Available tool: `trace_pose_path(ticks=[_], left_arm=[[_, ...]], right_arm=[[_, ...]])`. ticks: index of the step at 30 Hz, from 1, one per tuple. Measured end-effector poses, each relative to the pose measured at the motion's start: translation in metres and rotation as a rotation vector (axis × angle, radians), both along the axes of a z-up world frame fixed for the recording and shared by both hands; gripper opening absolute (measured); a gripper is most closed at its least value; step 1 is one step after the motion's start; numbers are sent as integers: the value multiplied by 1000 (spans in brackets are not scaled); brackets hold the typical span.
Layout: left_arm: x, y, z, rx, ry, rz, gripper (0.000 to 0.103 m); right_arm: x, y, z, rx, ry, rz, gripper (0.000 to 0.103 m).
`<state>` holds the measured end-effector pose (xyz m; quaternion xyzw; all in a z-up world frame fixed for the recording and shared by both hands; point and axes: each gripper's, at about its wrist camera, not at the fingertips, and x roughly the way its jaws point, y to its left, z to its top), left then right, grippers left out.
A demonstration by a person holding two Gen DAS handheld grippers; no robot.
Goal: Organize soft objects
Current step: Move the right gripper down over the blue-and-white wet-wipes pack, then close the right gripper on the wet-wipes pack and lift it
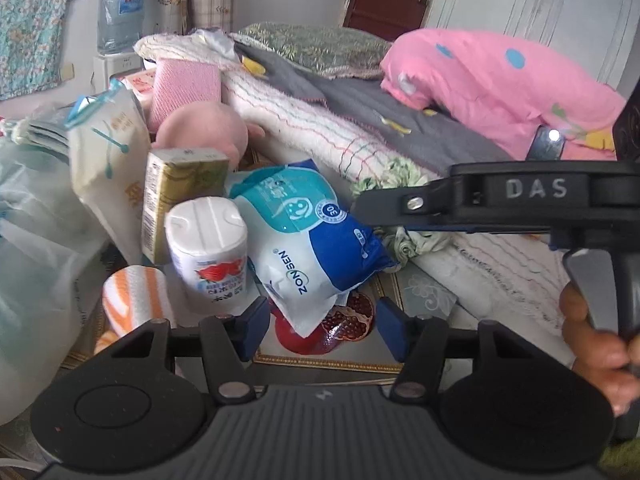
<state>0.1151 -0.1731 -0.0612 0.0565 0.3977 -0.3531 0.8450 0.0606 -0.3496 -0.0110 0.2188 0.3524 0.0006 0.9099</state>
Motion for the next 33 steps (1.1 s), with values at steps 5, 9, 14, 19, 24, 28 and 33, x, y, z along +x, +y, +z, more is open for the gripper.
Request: trace_pose_path(ticks=[5, 9, 14, 19, 24, 28, 33], left_arm=[[8, -12, -9, 26, 13, 10, 59], [12, -16, -12, 30, 20, 13, 58], [10, -15, -9, 16, 28, 17, 58], [0, -14, -5, 18, 29, 7, 58], [-15, -8, -1, 18, 31, -8, 58], [-27, -5, -1, 29, 37, -27, 59], [-32, 1, 0, 19, 40, -31, 59]], right_arm=[[17, 3, -14, 3, 49, 19, 51], [22, 4, -19, 11, 57, 31, 53], [18, 2, -17, 45, 58, 52, 54], [9, 4, -18, 53, 69, 64, 55], [-2, 5, -20, 81, 85, 74, 58], [-11, 8, -23, 92, 99, 78, 59], [-19, 8, -25, 119, 104, 76, 59]])
